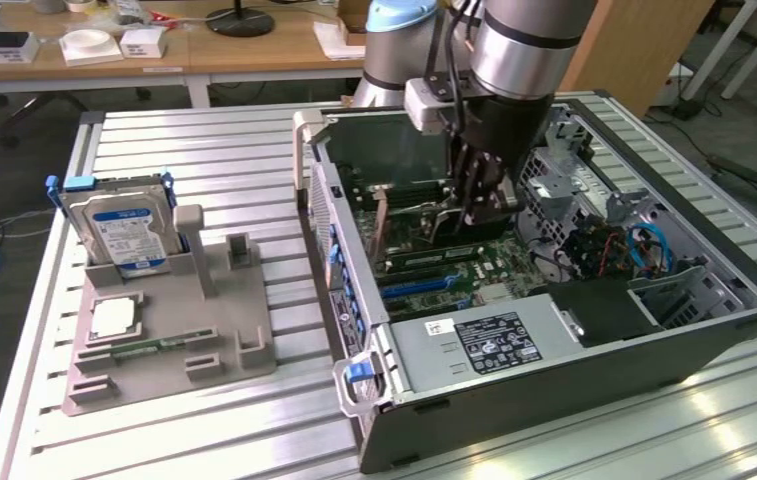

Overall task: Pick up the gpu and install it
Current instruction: 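Insert the gpu into the slot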

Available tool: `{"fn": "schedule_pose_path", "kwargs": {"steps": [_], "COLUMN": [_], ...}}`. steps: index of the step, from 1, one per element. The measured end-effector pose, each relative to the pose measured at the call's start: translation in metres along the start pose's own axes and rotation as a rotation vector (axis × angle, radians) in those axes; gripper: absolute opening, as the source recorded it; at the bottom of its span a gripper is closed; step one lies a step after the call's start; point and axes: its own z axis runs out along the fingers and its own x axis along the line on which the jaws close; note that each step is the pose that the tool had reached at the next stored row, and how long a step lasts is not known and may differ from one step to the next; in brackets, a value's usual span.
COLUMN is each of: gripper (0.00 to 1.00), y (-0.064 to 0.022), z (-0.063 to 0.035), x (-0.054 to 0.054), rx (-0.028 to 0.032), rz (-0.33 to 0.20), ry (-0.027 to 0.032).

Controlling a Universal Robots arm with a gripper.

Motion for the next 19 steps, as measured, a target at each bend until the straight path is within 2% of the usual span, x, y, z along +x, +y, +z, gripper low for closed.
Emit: {"fn": "schedule_pose_path", "kwargs": {"steps": [12, 19], "gripper": [0.26, 0.26], "y": [0.0017, 0.0021], "z": [0.0161, 0.0167], "x": [0.001, 0.001], "rx": [-0.0007, -0.0008], "rz": [0.000, 0.000], "ry": [0.0000, 0.0001]}}
